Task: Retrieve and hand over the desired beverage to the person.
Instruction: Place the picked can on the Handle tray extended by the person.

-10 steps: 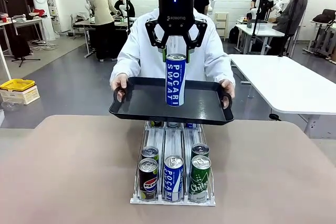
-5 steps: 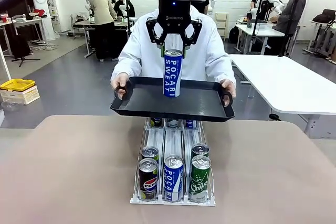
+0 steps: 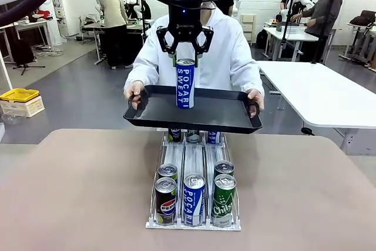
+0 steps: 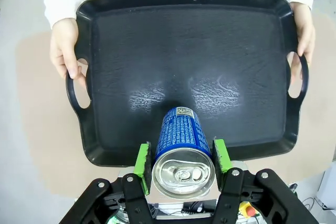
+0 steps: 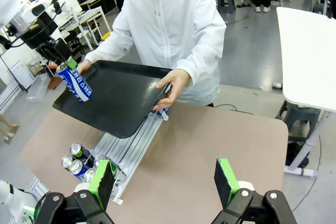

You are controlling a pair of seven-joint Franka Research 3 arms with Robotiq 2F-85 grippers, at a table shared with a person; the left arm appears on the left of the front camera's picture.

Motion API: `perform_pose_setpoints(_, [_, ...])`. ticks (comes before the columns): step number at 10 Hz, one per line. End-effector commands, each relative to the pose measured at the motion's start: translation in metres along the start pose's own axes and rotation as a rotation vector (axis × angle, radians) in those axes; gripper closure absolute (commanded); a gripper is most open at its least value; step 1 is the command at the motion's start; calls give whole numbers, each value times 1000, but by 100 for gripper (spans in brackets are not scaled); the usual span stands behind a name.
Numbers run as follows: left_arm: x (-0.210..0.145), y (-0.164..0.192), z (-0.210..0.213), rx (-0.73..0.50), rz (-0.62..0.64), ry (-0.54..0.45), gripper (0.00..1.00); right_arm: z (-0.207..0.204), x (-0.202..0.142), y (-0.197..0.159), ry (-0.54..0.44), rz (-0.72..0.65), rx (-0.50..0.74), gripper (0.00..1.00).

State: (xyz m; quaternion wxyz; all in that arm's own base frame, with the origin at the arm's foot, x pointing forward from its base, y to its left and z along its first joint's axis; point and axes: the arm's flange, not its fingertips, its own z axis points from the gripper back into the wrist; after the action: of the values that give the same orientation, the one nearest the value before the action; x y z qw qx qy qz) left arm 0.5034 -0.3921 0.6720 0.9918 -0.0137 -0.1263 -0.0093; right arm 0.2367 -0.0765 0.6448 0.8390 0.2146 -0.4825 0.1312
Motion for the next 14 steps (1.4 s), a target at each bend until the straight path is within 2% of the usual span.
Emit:
perform_pose_setpoints(1, [12, 9, 0, -42, -8, 12, 43, -3, 1, 0, -3, 0, 27, 0])
perform_pose_setpoints(6, [22, 17, -25, -24, 4, 65, 43, -3, 1, 0, -3, 0, 27, 0])
perform_pose_setpoints(11, [24, 16, -30, -23, 3, 77, 43, -3, 1, 0, -3, 0, 27, 0])
perform_pose_setpoints(13, [24, 17, -31, -24, 0, 82, 24, -3, 1, 0, -3, 0, 27, 0])
perform_pose_setpoints(14, [24, 17, -31, -25, 0, 84, 0, -3, 1, 0, -3, 0, 27, 0])
